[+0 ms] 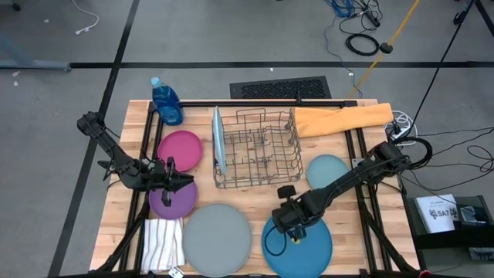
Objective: Sort dishes
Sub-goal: Put the blue plate into the dish rack
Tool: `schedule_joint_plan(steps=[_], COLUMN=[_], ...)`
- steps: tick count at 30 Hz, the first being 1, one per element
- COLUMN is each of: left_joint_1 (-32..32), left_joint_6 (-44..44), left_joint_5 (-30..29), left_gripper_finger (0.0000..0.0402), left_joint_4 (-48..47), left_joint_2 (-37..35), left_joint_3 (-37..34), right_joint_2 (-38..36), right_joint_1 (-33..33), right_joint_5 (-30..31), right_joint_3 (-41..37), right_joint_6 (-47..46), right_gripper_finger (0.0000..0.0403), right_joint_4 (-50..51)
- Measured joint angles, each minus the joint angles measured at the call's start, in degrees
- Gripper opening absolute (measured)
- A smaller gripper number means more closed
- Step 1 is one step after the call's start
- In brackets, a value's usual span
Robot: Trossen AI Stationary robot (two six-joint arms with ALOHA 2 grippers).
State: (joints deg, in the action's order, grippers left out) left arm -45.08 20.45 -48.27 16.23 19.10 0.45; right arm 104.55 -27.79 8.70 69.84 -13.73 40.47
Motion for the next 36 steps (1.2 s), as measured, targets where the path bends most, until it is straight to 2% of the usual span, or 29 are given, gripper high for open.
schedule_joint_plan(steps=[4, 7, 10, 13, 24, 36], left_joint_1=[0.0, 0.0, 0.0, 0.0, 0.0, 0.0], left_joint_6=[0.0, 0.0, 0.0, 0.1, 0.0, -0.3], left_joint_5=[0.0, 0.0, 0.0, -0.1, -0.2, -0.2], left_gripper_finger=[0.0055, 0.0055, 0.0055, 0.0055, 0.0055, 0.0055], left_joint_4=[0.0, 0.0, 0.0, 0.0, 0.0, 0.0], left_joint_2=[0.0, 0.0, 0.0, 0.0, 0.0, 0.0], left_joint_3=[0.0, 0.0, 0.0, 0.0, 0.0, 0.0], right_joint_2=[0.1, 0.4, 0.5, 0.5, 2.5, 5.6], right_joint_1=[1.0, 2.4, 4.0, 5.6, 9.5, 10.4], right_joint_5=[-0.3, -3.7, -6.5, -8.0, -19.4, -23.6], right_joint_3=[0.0, 0.0, 0.0, 0.0, 0.1, 0.1], right_joint_6=[3.9, 8.0, 10.8, 12.7, 16.2, 19.1], right_gripper_finger=[0.0147, 0.0203, 0.0232, 0.0231, 0.0171, 0.0166], right_joint_4=[-0.7, -1.0, -1.4, -1.4, -1.7, -1.9])
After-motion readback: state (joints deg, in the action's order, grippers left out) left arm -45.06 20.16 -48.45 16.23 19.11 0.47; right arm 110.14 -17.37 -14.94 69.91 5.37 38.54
